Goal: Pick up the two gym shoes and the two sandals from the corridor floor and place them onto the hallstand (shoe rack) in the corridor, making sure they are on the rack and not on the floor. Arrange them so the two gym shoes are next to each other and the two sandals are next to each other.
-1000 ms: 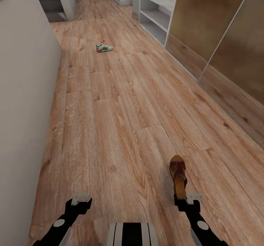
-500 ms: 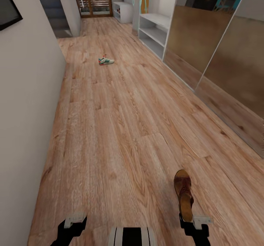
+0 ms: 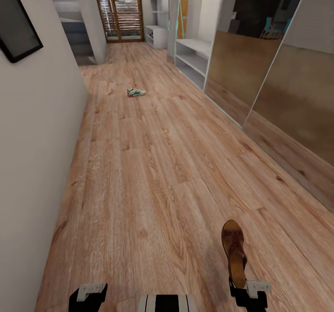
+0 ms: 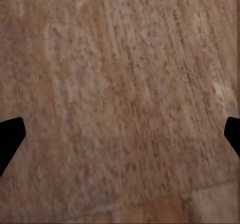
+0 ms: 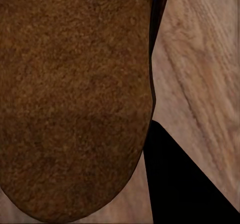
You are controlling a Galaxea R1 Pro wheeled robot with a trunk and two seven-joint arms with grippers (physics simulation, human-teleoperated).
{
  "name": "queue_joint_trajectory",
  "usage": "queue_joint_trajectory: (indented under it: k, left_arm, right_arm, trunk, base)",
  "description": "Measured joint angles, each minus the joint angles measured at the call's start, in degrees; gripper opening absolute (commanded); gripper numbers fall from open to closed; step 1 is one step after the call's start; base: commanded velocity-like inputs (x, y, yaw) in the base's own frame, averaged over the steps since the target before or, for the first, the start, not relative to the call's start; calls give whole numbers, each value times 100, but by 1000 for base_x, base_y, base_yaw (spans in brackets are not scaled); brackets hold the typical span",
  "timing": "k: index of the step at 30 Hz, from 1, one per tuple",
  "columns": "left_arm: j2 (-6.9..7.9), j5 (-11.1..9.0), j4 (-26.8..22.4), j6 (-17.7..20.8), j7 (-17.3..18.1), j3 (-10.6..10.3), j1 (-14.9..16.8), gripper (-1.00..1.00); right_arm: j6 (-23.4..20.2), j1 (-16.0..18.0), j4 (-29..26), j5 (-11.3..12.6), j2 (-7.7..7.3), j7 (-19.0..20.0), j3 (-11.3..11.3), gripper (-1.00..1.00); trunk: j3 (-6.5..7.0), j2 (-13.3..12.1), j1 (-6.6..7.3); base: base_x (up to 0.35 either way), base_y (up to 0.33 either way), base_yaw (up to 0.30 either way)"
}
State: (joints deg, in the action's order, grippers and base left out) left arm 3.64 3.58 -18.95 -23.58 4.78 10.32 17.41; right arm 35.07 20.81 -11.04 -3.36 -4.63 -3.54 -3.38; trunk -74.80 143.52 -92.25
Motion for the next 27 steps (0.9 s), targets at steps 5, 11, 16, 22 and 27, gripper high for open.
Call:
queue_joint_trajectory:
  k: [5,11,16,22,27]
  left_arm:
    - [0,0,11,-5,4,0,-5,100]
    - [0,-7,18,-6,-1,0,-10,100]
    - [0,-8,19,-6,-1,1,-12,100]
    - [0,-11,19,-9,-2,7,-32,100]
    - [0,-14,19,-10,-2,9,-37,100]
  right_arm:
    - [-6,0,8,-2,8,5,2,-100]
    - [-12,0,15,-13,35,10,1,-100]
    - [-15,0,17,-15,45,10,1,-100]
    - [-15,0,17,-16,47,10,2,-100]
    - [-15,0,17,-15,48,11,1,-100]
  trunk:
    - [156,-7,13]
    - [343,-15,28]
    - [499,-22,41]
    - [686,-30,57]
    - [821,-229,165]
  base:
    - [0,0,0]
    - [0,0,0]
    - [0,0,0]
    - [0,0,0]
    - [0,0,0]
